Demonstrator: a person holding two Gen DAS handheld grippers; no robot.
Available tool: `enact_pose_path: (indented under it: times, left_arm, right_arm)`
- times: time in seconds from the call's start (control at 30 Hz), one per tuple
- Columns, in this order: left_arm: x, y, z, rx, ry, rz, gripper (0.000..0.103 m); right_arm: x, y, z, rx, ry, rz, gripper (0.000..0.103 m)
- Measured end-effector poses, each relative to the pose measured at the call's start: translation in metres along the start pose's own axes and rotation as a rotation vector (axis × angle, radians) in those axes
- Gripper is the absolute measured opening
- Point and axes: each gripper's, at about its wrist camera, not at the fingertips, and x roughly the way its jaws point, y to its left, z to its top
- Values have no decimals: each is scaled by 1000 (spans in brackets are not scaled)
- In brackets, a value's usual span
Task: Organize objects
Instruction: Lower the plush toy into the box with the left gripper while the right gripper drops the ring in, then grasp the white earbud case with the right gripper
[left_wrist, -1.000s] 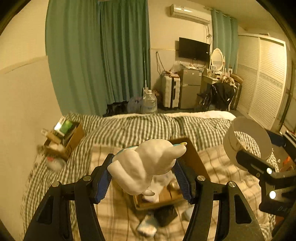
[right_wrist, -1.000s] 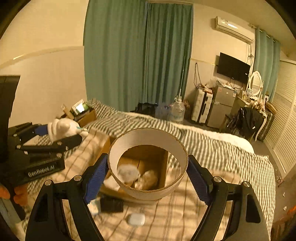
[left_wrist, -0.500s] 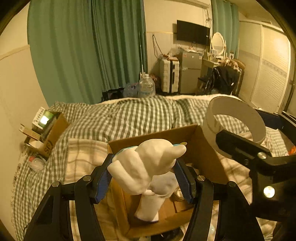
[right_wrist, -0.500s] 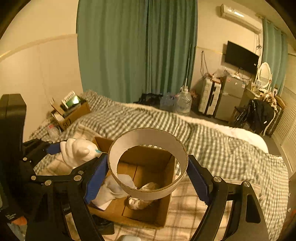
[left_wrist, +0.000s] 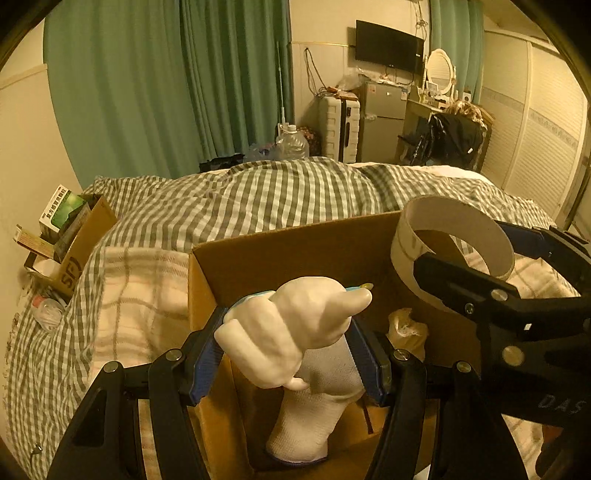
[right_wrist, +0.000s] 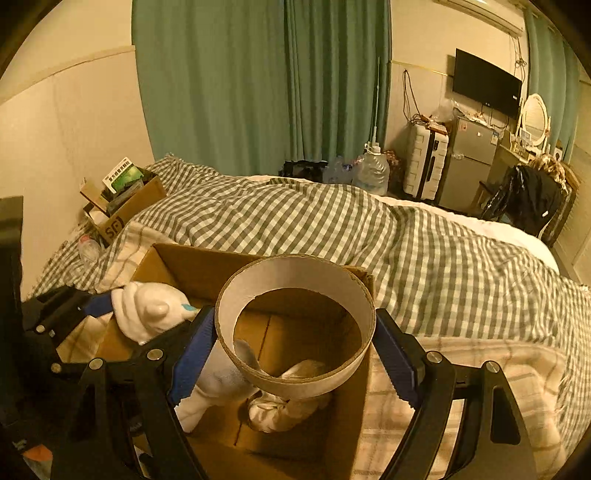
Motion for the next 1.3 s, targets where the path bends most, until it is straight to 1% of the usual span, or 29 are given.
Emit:
enact_pose_path:
  times: [0.13, 0.17, 0.2, 0.23, 0.27, 0.33, 0.4, 0.43, 0.5, 0.53, 0.63, 0.67, 0.77, 0.87, 0.97, 1.1, 1.2, 1.3]
  left_arm:
    - [-5, -2, 1, -6, 0, -24, 67]
    - [-9, -3, 2, -4, -4, -24, 72]
    - [-14, -3, 3, -3, -10, -19, 76]
    - [-20, -3, 4, -1, -20, -14, 84]
    - [-28, -3, 5, -1, -33, -9, 88]
    - [-46, -1, 7, -5, -60, -5, 92]
    - [-65, 1, 11, -17, -79, 2, 96]
    - [-80, 3, 13, -28, -98, 7, 98]
    - [-103, 7, 16, -40, -125, 5, 100]
    - [-117, 8, 17, -46, -141, 6, 103]
    - [-159, 12, 18, -57, -191, 21, 103]
    - [-174, 13, 17, -59, -207, 21, 103]
    - [-211, 17, 9, -60, -247, 13, 103]
    - [-239, 20, -5, -77, -276, 37, 103]
    - [-256, 20, -21, -73, -282, 31, 103]
    - [-261, 18, -46, -67, -273, 36, 103]
    - [-255, 17, -64, -74, -257, 38, 103]
    - [-237, 14, -81, -68, -241, 55, 103]
  right_arm:
    - [-9, 1, 4, 25, -34, 3, 84]
    - [-13, 2, 6, 23, -39, -4, 85]
    - [-18, 2, 8, 19, -44, -11, 91]
    - [-25, 3, 10, 15, -56, -23, 94]
    - [-36, 3, 13, 15, -72, -36, 95]
    - [-53, 3, 18, 23, -88, -44, 96]
    - [-80, 1, 25, 37, -114, -56, 96]
    - [-89, 2, 27, 40, -124, -62, 97]
    - [-117, 2, 32, 43, -153, -80, 97]
    - [-137, 2, 35, 44, -172, -86, 97]
    - [-177, 8, 38, 35, -201, -114, 98]
    - [-197, 12, 37, 29, -213, -117, 98]
    - [-234, 17, 35, 30, -218, -102, 98]
    - [-267, 22, 26, 31, -226, -97, 98]
    - [-289, 29, 12, 22, -233, -96, 98]
    - [-297, 35, -12, 11, -202, -99, 98]
    - [-289, 37, -40, 13, -181, -104, 98]
    - [-272, 31, -66, 44, -176, -123, 98]
